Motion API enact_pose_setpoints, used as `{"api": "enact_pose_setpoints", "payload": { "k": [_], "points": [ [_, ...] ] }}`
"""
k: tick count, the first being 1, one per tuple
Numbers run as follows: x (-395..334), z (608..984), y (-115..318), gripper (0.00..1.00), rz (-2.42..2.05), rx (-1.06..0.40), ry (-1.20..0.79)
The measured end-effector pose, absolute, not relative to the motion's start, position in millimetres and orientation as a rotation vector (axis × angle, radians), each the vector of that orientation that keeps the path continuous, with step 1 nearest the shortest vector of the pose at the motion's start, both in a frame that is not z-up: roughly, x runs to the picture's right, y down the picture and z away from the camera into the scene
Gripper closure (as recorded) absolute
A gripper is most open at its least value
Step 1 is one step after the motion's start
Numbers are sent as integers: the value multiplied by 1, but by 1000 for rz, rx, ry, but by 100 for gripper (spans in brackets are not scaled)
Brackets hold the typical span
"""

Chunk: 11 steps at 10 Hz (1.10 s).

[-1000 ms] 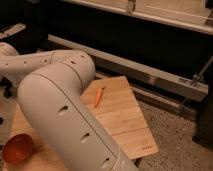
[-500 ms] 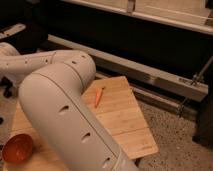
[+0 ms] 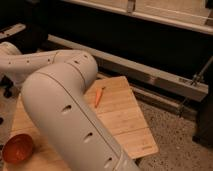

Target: Stand the bottle upright

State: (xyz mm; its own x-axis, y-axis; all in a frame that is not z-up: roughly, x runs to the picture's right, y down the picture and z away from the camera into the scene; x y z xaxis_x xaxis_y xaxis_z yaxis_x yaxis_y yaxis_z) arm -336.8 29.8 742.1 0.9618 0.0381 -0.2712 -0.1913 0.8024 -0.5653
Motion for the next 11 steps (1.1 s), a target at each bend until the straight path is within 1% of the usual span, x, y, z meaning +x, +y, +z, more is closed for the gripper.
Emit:
{"api": "enact_pose_setpoints", "payload": {
  "k": [1,2,11],
  "points": [
    [-337,742,29,23,135,-630,247],
    [-338,742,28,20,150,-632,236],
    [-332,738,23,20,219,-647,178]
  ]
}}
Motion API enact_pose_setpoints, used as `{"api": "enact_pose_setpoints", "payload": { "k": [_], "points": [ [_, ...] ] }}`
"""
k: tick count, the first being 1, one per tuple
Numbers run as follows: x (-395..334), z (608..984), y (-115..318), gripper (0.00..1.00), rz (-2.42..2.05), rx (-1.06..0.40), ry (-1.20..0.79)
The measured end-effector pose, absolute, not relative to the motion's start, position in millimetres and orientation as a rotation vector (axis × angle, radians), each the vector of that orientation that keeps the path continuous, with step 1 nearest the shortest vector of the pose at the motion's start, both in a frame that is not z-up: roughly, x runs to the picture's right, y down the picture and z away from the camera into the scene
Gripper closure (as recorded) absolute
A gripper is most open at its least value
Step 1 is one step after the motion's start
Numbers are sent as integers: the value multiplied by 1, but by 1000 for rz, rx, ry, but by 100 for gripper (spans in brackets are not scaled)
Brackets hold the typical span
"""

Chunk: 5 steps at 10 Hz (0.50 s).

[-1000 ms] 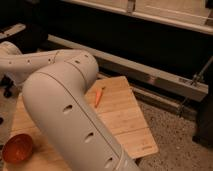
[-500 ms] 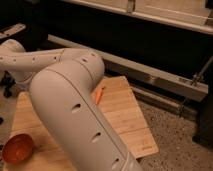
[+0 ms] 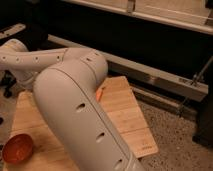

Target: Stand the bottle upright

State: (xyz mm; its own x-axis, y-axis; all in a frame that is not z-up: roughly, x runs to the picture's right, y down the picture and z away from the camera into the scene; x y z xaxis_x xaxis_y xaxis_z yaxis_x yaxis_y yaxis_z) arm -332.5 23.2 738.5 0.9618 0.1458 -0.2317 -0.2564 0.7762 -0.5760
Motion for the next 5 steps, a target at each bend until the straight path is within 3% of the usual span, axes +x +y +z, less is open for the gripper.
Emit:
{"api": "enact_pose_setpoints", "payload": {
  "k": [5],
  "points": [
    [-338,735,14,20,287,-654,130]
  ]
}}
